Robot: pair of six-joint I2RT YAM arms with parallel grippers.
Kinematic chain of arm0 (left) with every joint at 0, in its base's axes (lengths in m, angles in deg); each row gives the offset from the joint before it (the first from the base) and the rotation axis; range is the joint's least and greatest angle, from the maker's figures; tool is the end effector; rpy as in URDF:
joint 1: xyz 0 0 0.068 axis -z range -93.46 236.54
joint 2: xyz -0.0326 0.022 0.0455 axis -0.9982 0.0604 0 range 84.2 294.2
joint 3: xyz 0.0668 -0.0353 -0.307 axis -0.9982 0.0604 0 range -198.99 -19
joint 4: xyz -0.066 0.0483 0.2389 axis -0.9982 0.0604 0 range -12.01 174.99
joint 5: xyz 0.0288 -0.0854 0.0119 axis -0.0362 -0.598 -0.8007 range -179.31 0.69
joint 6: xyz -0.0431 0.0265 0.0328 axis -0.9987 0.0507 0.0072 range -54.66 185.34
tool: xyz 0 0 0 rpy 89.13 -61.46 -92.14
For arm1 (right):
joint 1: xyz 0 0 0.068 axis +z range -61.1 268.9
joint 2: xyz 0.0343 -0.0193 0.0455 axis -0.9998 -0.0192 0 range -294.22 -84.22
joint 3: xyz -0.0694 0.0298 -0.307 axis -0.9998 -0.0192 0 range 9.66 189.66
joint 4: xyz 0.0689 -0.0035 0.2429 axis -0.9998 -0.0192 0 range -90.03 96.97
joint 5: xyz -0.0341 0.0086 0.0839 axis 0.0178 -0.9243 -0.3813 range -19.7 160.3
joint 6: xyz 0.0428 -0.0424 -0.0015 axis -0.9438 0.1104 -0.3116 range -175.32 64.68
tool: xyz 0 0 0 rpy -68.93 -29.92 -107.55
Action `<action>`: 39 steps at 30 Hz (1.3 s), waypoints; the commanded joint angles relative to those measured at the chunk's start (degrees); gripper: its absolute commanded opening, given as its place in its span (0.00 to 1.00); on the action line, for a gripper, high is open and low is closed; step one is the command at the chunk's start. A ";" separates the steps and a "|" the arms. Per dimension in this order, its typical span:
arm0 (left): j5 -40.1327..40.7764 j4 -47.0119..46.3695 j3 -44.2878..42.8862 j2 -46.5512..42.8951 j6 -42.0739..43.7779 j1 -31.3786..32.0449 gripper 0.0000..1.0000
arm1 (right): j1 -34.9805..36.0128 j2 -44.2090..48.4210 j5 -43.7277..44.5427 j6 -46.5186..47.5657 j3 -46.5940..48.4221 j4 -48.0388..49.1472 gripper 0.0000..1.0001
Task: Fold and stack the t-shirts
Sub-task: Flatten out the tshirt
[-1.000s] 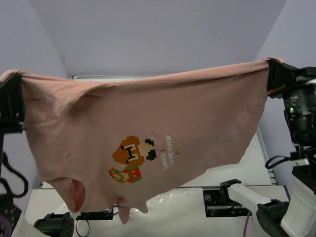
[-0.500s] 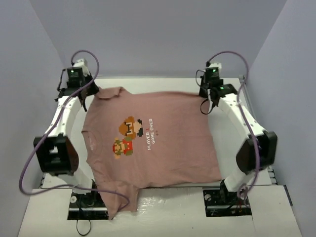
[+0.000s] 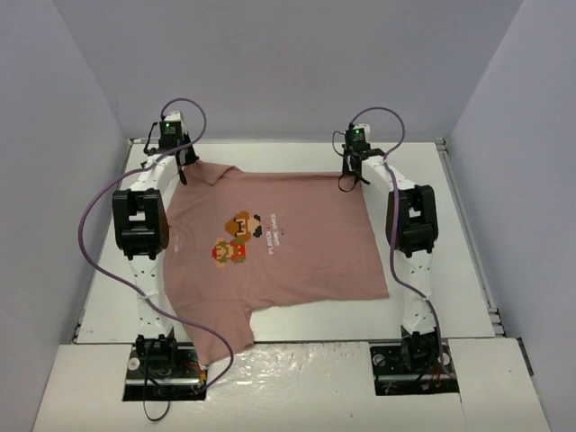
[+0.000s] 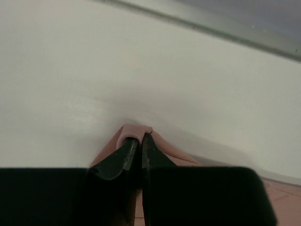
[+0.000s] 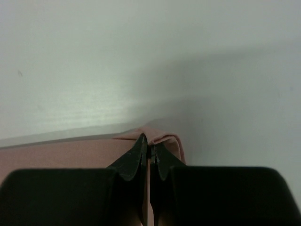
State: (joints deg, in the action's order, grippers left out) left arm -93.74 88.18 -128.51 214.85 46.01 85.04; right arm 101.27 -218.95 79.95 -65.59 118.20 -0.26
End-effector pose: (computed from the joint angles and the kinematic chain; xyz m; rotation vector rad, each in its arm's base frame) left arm 0.5633 0.0112 0.2571 -0.3389 2.1000 -0.2666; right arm 0.5617 0.1155 0.2177 0.0581 2.1445 0.0491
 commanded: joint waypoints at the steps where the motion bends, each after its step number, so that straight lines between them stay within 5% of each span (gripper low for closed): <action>1: 3.19 -4.40 -12.77 1.67 -0.78 0.09 0.00 | -2.74 -3.82 0.92 2.97 13.95 3.37 0.02; 2: 3.33 -4.40 -14.54 2.33 -0.86 0.09 0.00 | -3.05 -4.42 0.70 3.04 15.77 3.37 0.06; 4: 3.53 -3.86 -19.90 3.49 -0.96 0.24 0.10 | -3.44 -5.03 -0.44 3.22 20.15 3.37 0.32; 5: 3.55 -3.39 -21.88 3.65 -0.91 0.40 0.28 | -3.69 -4.97 -0.99 3.31 21.46 3.37 0.42; 7: 3.22 -1.59 -24.70 2.64 -0.56 0.64 0.48 | -3.95 -2.92 -1.76 3.61 22.15 3.37 0.59; 12: 3.41 4.94 -19.04 -9.38 1.85 0.97 0.79 | -4.02 8.09 -3.26 3.97 12.66 3.32 0.70; 20: 3.36 12.06 15.51 -32.86 -5.19 3.48 0.80 | -3.25 24.66 -8.99 -8.20 -14.31 3.38 0.69; 27: 1.97 11.92 33.73 -34.24 -9.29 6.77 0.77 | 0.98 25.83 -7.87 -11.91 -28.93 3.54 0.66; 39: 4.62 15.29 32.07 -18.37 -10.98 6.36 0.62 | -0.24 23.20 -1.15 -17.06 -41.72 5.62 0.62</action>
State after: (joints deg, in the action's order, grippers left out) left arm -90.78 102.79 -92.85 193.02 35.71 92.04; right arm 102.51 -195.15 73.97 -80.60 78.95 5.61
